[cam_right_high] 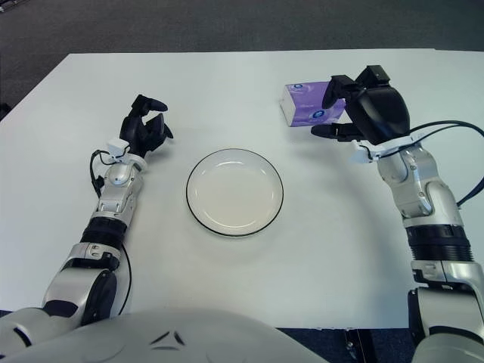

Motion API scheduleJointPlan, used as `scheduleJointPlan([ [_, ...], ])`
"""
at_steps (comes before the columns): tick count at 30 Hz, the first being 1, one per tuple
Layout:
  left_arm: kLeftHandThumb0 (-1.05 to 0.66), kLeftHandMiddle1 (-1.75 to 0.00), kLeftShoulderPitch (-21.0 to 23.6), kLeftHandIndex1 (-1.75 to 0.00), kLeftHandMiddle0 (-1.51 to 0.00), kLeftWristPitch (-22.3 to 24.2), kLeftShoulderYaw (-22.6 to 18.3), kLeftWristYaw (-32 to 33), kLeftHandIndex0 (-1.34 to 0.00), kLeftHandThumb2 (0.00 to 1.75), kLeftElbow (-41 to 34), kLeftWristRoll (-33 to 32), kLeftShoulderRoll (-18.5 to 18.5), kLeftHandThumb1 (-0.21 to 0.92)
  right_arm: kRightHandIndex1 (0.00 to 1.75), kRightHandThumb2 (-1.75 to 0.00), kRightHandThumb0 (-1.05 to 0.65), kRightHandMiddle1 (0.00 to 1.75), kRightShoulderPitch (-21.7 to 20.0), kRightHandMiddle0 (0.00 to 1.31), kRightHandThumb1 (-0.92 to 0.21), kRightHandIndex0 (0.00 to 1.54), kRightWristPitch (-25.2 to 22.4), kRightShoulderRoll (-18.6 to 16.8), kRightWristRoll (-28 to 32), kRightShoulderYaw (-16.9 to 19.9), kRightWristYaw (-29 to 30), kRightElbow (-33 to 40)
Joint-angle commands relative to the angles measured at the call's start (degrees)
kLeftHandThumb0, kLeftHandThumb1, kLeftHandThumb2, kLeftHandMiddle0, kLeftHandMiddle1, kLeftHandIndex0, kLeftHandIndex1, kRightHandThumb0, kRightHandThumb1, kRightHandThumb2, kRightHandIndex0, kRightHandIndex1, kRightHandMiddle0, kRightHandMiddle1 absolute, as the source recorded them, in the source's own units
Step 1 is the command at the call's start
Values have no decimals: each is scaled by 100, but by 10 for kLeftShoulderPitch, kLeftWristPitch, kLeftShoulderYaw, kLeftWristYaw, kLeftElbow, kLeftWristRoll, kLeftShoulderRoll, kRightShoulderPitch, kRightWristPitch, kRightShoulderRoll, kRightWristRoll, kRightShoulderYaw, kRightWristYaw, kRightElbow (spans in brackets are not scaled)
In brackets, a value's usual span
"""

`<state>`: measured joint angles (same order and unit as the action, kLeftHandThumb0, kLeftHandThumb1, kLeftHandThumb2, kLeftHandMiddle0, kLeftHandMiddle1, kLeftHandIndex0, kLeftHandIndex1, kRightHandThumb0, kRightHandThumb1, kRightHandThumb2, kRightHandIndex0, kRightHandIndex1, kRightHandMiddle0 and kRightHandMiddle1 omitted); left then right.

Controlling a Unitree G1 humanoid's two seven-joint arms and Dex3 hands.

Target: Put the tissue paper into the plate.

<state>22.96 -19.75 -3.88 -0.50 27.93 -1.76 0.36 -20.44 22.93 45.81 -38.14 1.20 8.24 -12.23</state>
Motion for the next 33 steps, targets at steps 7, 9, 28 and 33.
scheduleJointPlan([
  [7,-37,-175,-75,-175,-84,-14,1,5,-30,72,51,-1,-17,76,6,-39,-69,29,-112,36,-92,51,51,30,-40,-66,-9,-133],
  [9,-37,-175,-75,-175,-84,-15,1,5,-30,73,52,-1,-18,76,2,-44,-79,21,-137,35,-92,45,59,30,-45,-80,-10,-164],
  [28,-37,-175,-73,-175,-84,-21,3,8,-30,74,58,-1,-21,75,0,-85,-95,5,-256,25,-92,26,47,-2,-46,-147,-43,-305],
  [33,-37,-175,-74,-175,-83,-23,3,8,-30,74,59,-1,-21,75,0,-86,-95,4,-289,24,-92,25,47,-14,-50,-162,-40,-350],
])
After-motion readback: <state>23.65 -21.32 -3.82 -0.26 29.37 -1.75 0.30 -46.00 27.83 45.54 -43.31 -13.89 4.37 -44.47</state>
